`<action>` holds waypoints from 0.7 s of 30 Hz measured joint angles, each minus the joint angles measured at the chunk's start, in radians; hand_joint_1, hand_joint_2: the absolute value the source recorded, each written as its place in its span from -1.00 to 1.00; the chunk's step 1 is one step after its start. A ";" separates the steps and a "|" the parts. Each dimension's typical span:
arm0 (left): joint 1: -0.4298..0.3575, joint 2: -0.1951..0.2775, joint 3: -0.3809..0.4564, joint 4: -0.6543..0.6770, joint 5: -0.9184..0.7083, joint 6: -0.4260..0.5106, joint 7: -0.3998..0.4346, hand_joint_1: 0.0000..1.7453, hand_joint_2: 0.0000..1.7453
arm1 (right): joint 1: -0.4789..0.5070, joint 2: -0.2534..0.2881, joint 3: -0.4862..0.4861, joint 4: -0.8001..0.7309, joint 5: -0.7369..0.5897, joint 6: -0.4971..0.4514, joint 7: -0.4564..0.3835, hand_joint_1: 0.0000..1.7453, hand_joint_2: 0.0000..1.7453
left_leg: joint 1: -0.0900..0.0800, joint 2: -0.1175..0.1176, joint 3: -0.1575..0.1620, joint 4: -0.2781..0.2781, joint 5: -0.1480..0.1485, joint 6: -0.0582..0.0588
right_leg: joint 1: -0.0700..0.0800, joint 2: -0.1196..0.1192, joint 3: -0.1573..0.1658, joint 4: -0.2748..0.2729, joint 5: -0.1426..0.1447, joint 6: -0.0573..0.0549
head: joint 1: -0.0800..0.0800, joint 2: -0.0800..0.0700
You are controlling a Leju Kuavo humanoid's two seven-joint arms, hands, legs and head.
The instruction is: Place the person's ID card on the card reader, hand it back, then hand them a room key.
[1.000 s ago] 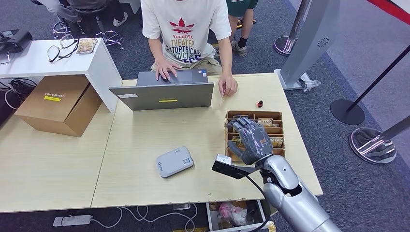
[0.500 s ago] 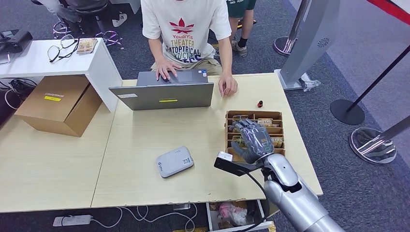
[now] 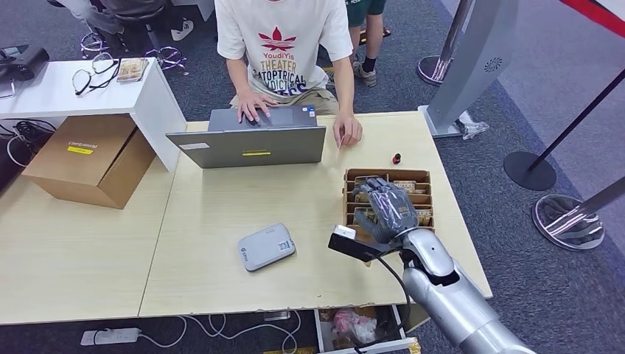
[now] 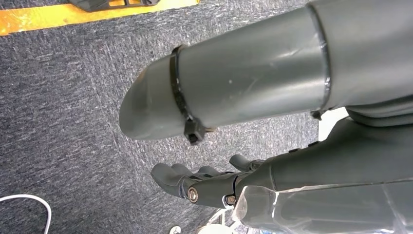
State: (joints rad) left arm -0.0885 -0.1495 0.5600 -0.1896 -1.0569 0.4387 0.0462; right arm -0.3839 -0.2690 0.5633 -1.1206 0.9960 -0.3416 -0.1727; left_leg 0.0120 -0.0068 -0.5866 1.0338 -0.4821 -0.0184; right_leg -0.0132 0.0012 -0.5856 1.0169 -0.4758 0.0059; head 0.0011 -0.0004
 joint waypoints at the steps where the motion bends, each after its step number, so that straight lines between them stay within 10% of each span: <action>1: 0.000 0.000 0.000 0.000 0.001 0.001 -0.002 -1.00 -1.00 | -0.003 0.000 0.000 0.005 0.000 0.002 0.000 -0.17 1.00 | 0.000 0.000 0.000 0.000 0.000 0.000 | 0.000 0.000 0.000 0.000 0.000 0.000 | 0.000 0.000; 21: 0.011 0.004 0.000 0.000 0.007 0.002 -0.017 -1.00 -1.00 | -0.024 -0.027 0.004 -0.011 -0.002 0.053 0.004 0.06 1.00 | 0.000 0.000 0.000 0.000 0.000 0.000 | 0.000 0.000 0.000 0.000 0.000 0.000 | 0.000 0.000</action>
State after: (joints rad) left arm -0.0777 -0.1453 0.5600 -0.1896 -1.0500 0.4402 0.0291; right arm -0.4080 -0.2963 0.5674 -1.1315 0.9940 -0.2889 -0.1692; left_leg 0.0120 -0.0067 -0.5863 1.0339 -0.4821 -0.0184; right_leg -0.0132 0.0012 -0.5857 1.0168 -0.4757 0.0060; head 0.0012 -0.0004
